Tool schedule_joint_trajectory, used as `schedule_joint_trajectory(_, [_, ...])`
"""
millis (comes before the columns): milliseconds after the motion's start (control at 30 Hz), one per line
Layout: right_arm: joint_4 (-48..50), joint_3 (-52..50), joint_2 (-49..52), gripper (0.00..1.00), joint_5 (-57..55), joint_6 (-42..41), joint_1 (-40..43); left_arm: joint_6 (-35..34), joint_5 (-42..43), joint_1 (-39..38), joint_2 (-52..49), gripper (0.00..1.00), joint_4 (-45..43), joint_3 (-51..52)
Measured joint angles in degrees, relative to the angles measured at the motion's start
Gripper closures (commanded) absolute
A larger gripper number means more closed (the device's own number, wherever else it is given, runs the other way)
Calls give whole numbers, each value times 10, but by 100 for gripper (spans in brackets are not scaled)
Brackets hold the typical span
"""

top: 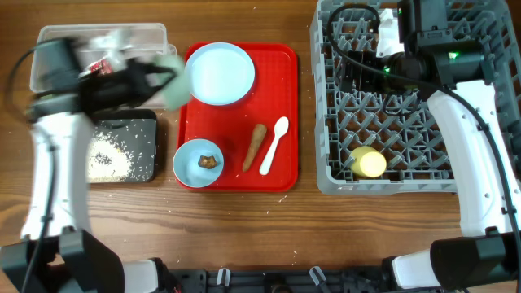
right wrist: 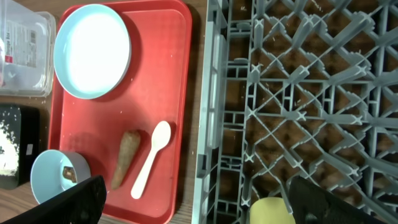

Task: Sort waste into correct bins and load items into the dishwasher rack

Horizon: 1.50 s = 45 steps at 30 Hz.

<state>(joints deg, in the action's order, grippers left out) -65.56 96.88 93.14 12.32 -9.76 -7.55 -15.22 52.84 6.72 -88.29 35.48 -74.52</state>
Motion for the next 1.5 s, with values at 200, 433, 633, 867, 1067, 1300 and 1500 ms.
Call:
schedule_joint_trajectory(200, [0,0,0,5,0,9,0,1,-376,-273,-35,96,-30,-2])
schedule_joint_trajectory(433, [0,0,0,5,0,11,0,4,-543,-342,-176,96,5,-2])
schedule_joint_trajectory(633, [0,0,0,4,0,11,0,-1,-548,-353,-186,59,6,-2])
schedule_joint_trajectory(867, [5,0,0,4,0,11,0,-45,-549,-353,-163,44,139,-48])
schedule_joint_trajectory(1067, [4,0,0,4,0,11,0,-91,-549,-353,-67,44,284,-76])
schedule_joint_trajectory(1300, [4,0,0,4,0,11,0,-98,-549,-353,-70,47,177,70])
schedule_joint_trajectory(1500, [4,0,0,4,0,11,0,-104,-549,-353,-71,70,68,168])
